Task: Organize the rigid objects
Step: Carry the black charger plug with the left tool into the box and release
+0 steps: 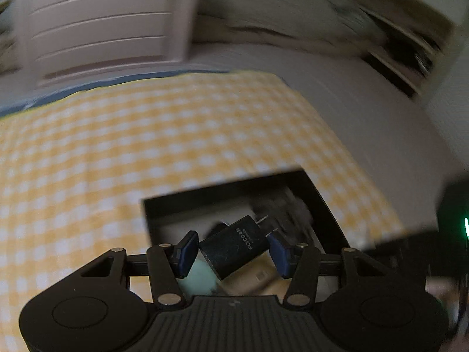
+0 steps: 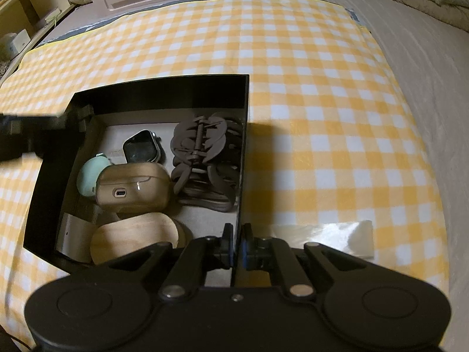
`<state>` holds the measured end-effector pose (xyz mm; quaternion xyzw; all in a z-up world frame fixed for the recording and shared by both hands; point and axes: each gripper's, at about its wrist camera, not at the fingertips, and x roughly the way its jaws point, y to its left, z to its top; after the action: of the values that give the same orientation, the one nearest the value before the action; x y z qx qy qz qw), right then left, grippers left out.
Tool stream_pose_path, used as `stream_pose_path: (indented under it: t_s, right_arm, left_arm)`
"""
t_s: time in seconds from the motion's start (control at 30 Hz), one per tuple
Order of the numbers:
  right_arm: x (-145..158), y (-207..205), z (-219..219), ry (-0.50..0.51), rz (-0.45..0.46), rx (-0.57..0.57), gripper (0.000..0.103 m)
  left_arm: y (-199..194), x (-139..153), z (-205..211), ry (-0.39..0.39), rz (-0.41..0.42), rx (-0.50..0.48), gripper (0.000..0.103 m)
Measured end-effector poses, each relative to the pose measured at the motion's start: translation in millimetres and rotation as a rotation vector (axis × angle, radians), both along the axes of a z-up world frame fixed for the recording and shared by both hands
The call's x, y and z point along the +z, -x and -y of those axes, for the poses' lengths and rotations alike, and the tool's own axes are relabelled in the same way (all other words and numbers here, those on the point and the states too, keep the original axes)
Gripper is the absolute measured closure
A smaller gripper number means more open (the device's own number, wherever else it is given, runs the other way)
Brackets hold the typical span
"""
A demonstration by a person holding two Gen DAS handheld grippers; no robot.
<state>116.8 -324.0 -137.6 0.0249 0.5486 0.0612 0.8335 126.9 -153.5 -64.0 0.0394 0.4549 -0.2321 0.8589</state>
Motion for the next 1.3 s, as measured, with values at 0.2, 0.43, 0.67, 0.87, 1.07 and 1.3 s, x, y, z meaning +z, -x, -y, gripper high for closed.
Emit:
stream_pose_path:
  t_s: [0.2,0.43,0.67,0.87,1.07,1.3]
  right_arm:
    - [0,0,1,-0.01,-0.006,-0.008,0.096]
    - [0,-2,3,-0.022,-0.015,-0.022,0.096]
    - [0,-5,7,-0.028,-0.02,-0.029,0.096]
    - [-1,-4,11,-0.037,-0.023,-0.034,0.096]
    - [-3,-4,12,-0.038,-0.026,-0.037,0.096]
    - [-3,-6,14,-0.034,-0.03,-0.027,0.096]
  left_arm:
    - [19,-16,13,-0.08,0.063,-0.26,0.05]
    - [35,-31,30,-0.107,0.088,-0.53,0.05]
    - [36,-45,53,-0.149,0.103,-0.673,0.05]
    - [30,-51,62,-0.121,0.081,-0.687,0.05]
    - [30,-54,64,-0.127,0.11,-0.606,0.024]
    - [24,-44,43,-0.075,0.046,-0.55,0.02]
